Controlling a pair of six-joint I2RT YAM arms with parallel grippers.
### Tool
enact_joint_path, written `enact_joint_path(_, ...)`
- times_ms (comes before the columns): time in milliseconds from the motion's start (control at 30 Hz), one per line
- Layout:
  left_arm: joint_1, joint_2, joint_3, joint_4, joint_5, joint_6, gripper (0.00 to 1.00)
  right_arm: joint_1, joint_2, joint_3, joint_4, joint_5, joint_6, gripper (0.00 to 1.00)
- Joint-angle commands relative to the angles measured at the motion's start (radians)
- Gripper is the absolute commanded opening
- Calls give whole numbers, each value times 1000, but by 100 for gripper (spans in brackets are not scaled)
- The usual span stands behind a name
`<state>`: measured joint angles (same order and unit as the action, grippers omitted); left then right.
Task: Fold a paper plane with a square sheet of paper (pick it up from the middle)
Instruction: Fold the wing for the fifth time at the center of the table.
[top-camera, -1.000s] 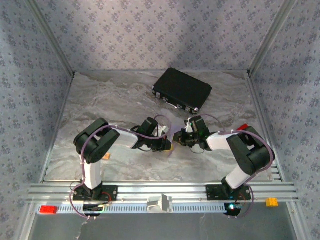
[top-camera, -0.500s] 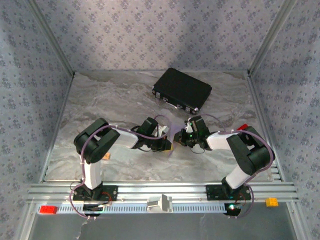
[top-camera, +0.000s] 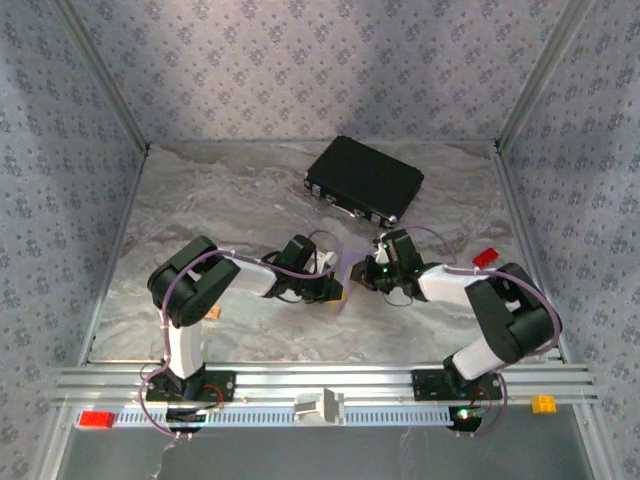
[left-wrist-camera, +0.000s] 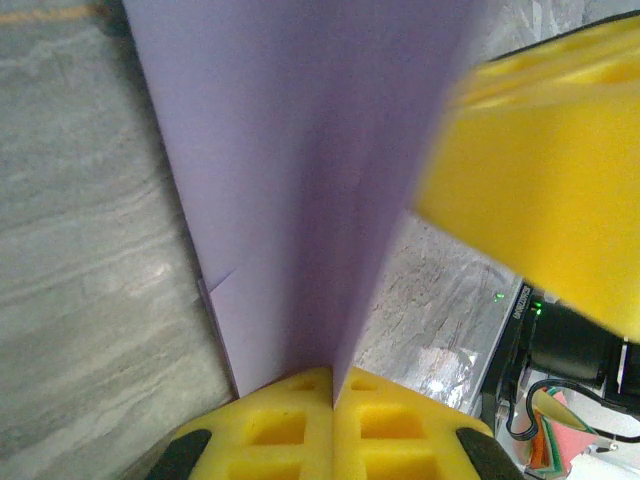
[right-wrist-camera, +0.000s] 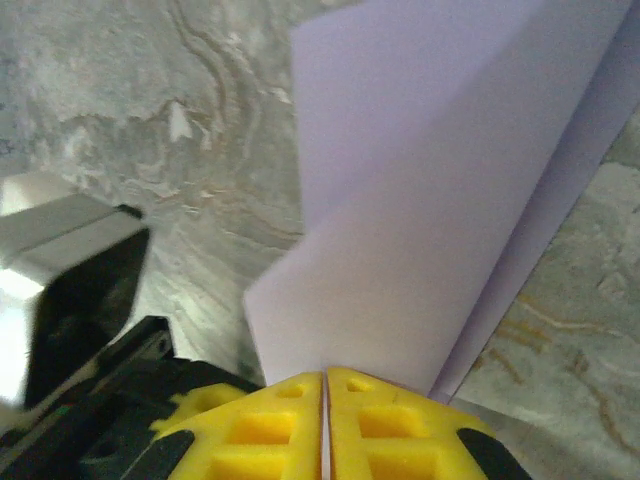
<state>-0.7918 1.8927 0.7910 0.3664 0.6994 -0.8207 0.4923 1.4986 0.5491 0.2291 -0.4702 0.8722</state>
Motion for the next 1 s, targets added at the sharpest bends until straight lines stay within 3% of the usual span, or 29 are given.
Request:
enact_joint_path(0,-31,70,-4,-91,-69,23,0,-4,-47,50,-87,6,-34,11)
enact_joint_path(967,-37,98,19,-137,-69,30,0,29,105,125,-155,79,-71,11)
